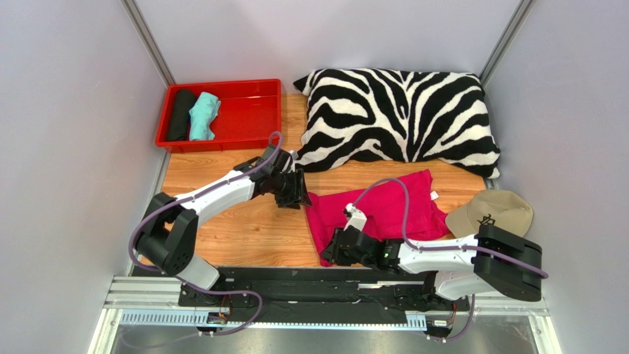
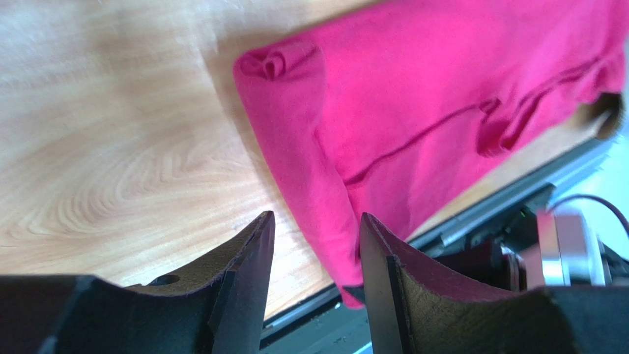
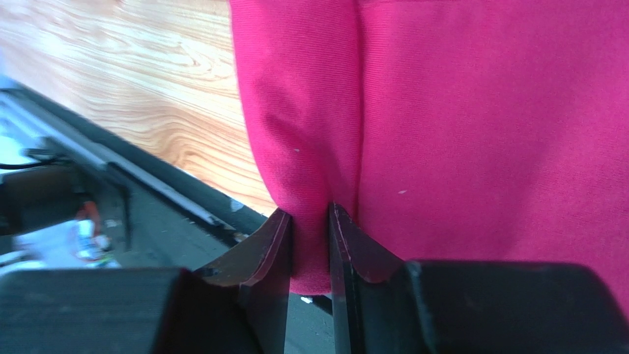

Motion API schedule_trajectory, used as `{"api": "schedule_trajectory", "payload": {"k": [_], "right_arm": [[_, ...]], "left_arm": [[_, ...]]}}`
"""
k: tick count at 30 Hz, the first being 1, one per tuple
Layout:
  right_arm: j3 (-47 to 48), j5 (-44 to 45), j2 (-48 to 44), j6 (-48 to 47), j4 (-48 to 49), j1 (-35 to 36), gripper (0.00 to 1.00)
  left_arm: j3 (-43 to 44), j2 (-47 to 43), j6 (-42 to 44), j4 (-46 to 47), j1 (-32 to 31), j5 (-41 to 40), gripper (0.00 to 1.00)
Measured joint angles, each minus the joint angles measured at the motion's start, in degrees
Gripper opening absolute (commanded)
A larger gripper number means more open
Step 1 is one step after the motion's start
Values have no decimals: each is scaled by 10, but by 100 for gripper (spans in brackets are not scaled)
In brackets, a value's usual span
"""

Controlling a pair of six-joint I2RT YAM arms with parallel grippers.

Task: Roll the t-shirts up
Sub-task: Roll the T-shirt to the center of the board.

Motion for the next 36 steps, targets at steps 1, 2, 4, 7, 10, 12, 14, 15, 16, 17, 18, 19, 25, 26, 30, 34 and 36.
{"api": "schedule_trajectory", "payload": {"k": [1, 2, 4, 7, 10, 12, 14, 15, 16, 17, 18, 19, 25, 26, 30, 34, 36], "right_arm": [[-24, -14, -9, 11, 33, -10, 27], [-38, -24, -13, 19, 54, -17, 27], [-66, -44, -21, 37, 100, -31, 28], [-93, -64, -24, 61, 147, -45, 28], [-111, -76, -24, 78, 178, -52, 28], [-116, -83, -24, 87, 190, -56, 27], [-119, -87, -23, 93, 199, -57, 27], [-120, -88, -21, 96, 204, -59, 27], [-121, -89, -20, 98, 207, -59, 27], [-123, -90, -20, 100, 209, -59, 27], [-123, -92, -20, 101, 210, -60, 27], [-123, -93, -20, 102, 211, -60, 27], [-124, -95, -20, 107, 212, -62, 32], [-124, -96, -20, 108, 212, -62, 33], [-124, -96, -18, 110, 211, -62, 47], [-122, -95, -26, 106, 189, -62, 53], [-112, -91, -39, 98, 158, -62, 55]], "left_arm": [[-13, -10, -2, 12, 2, 9, 52], [-22, -15, -3, 18, 2, 16, 50], [-35, -15, -7, 30, 3, 27, 48], [-54, -10, -14, 47, 3, 37, 43], [-61, 4, -23, 62, 2, 45, 41], [-61, 15, -28, 71, 0, 47, 40], [-61, 23, -31, 79, -3, 47, 40], [-61, 26, -35, 83, -6, 47, 40], [-62, 29, -38, 89, -8, 47, 40], [-63, 30, -40, 94, -10, 47, 40], [-64, 32, -42, 98, -11, 48, 39], [-64, 33, -43, 99, -12, 48, 39], [-63, 49, -53, 106, -19, 44, 38], [-60, 54, -53, 103, -21, 41, 38], [-32, 77, -54, 75, -33, 27, 38], [0, 97, -53, 48, -45, 14, 38], [12, 103, -53, 33, -49, 8, 38]]}}
